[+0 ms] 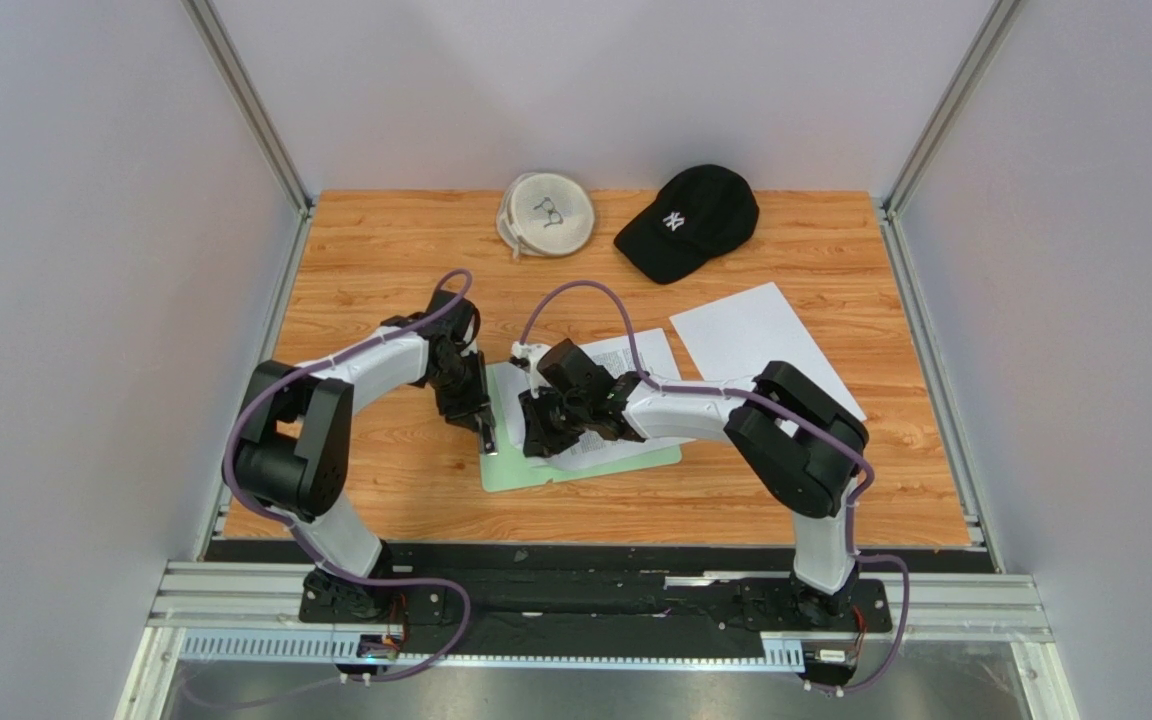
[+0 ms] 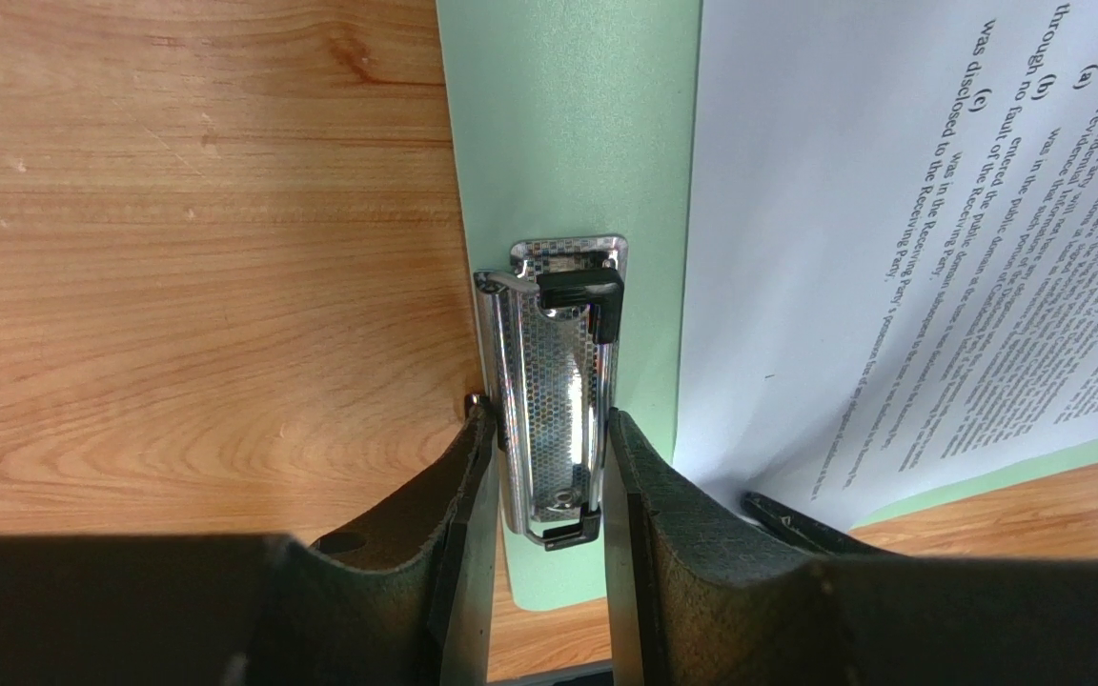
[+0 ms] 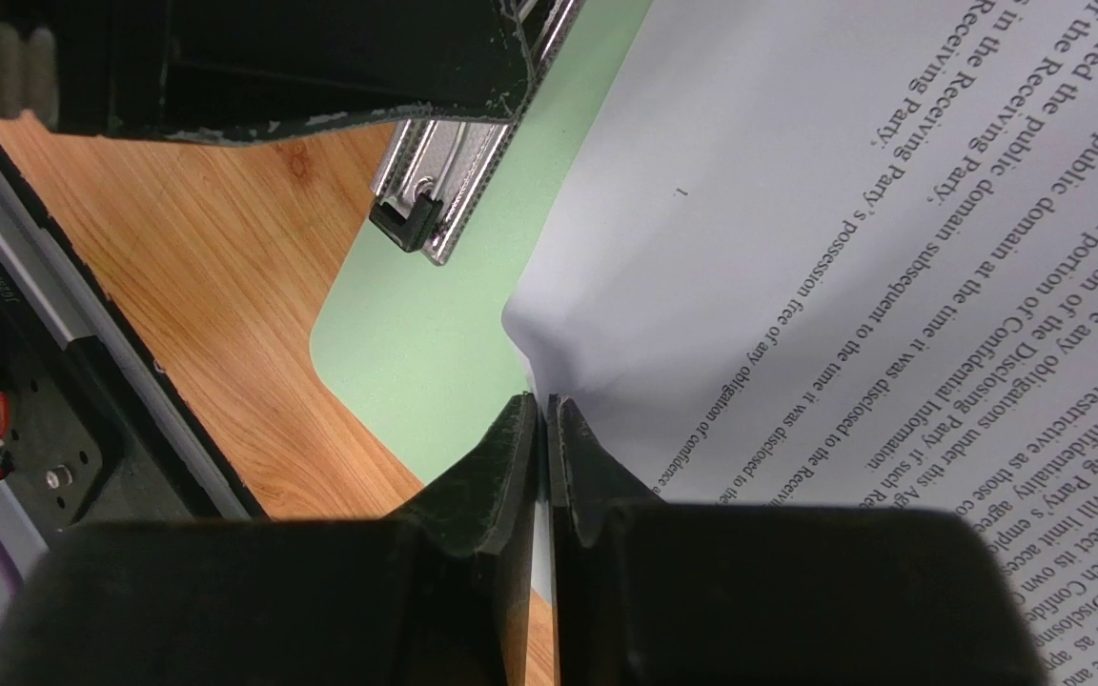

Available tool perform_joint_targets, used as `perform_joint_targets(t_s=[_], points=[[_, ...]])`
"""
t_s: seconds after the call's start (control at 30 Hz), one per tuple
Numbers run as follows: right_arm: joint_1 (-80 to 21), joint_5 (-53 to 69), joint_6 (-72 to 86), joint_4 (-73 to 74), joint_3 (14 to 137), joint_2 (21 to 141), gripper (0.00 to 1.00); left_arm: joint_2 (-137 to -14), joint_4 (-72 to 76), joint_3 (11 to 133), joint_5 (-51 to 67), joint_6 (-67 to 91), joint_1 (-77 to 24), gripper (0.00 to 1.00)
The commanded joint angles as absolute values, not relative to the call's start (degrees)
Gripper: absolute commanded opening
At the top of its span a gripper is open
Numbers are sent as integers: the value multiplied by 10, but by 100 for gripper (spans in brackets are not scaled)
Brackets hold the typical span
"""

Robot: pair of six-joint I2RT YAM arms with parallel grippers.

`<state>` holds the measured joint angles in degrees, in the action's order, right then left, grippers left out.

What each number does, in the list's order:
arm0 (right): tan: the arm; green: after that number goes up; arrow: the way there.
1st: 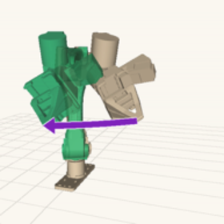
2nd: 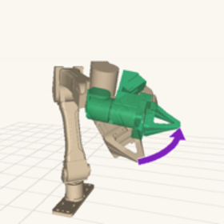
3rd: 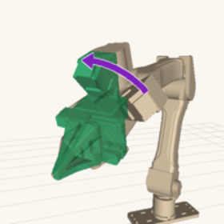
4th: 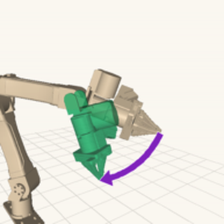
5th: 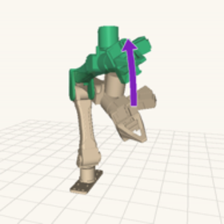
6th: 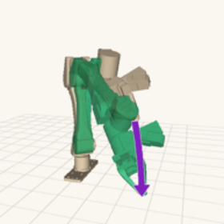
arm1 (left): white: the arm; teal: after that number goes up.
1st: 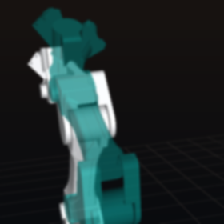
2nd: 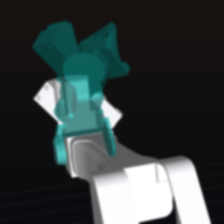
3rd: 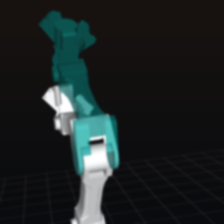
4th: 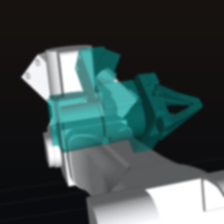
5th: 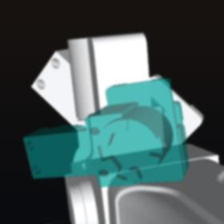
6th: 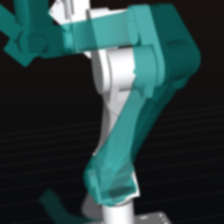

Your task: Put the files into the folder

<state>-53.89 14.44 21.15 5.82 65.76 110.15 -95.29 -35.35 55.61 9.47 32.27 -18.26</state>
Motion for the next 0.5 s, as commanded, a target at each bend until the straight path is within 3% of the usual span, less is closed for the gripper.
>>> perform_joint_targets(t_s=[0.0,0.47], points=[[-525,188,240,19,649,1084,8,-926,-332,549,111,329,-184,0],[-521,263,280,-46,632,1105,8,-925,-317,541,127,340,-184,0]])
